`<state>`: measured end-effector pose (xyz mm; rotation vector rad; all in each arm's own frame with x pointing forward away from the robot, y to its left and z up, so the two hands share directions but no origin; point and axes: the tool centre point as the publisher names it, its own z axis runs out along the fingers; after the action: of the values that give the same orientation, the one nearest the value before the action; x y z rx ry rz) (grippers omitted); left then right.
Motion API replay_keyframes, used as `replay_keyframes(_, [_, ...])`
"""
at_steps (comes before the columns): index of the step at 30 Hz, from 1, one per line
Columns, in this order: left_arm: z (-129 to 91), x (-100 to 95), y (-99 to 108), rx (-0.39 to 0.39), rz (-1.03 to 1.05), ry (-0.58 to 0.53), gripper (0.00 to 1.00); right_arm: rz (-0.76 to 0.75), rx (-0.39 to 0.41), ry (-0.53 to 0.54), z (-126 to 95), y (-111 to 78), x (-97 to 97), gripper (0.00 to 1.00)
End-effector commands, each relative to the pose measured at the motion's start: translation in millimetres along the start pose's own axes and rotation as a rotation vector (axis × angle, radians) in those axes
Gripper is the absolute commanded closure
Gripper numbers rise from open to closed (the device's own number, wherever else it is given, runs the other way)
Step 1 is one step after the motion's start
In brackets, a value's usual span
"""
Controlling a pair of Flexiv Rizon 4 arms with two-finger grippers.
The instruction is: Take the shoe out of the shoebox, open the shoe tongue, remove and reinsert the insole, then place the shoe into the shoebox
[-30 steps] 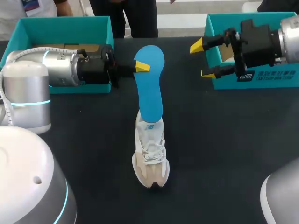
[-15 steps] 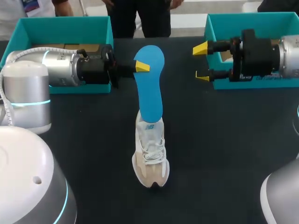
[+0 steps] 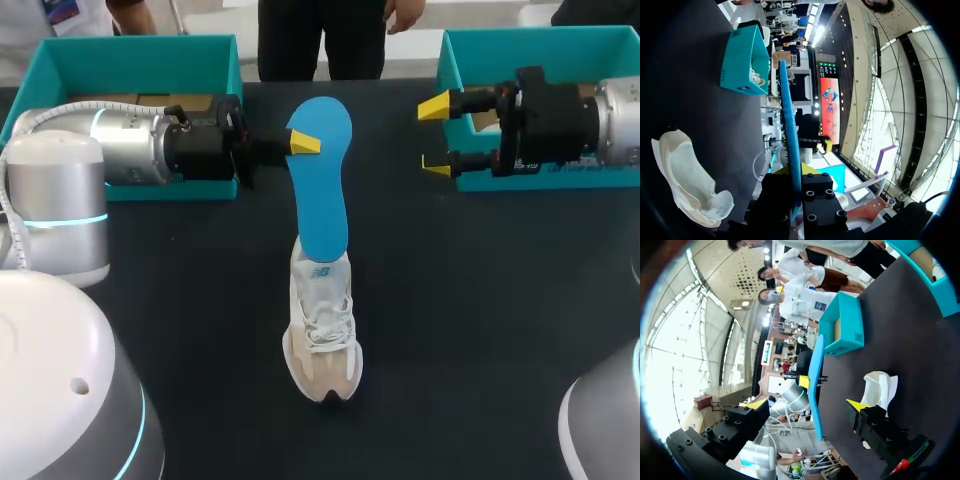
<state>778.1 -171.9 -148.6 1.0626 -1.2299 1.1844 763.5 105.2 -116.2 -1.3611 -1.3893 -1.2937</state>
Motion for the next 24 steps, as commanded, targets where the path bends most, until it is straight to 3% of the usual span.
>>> replay_keyframes(1, [0.3,0.4,0.8,0.002,0.0,-0.002,1.0,0.001,0.0,-0.002,2.6,0.8,0.4,0.0])
replay_keyframes(6, [0.3,0.4,0.8,0.002,0.0,-0.002,1.0,0.001,0.0,-0.002,2.6,0.8,0.4,0.0])
replay_keyframes(9, [2.1,6.1,2.6,-0.045,0.171,-0.038,1.0,0.001,0.0,-0.002,2.6,0.8,0.4,0.0])
replay_keyframes(19, [-1.0,32.5,-6.2,-0.042,0.605,-0.098,1.0,0.001,0.0,-0.002,2.6,0.8,0.4,0.0])
replay_keyframes(24, [-3.4,41.8,-5.6,-0.045,0.83,-0.071,1.0,0.001,0.0,-0.002,2.6,0.8,0.4,0.0])
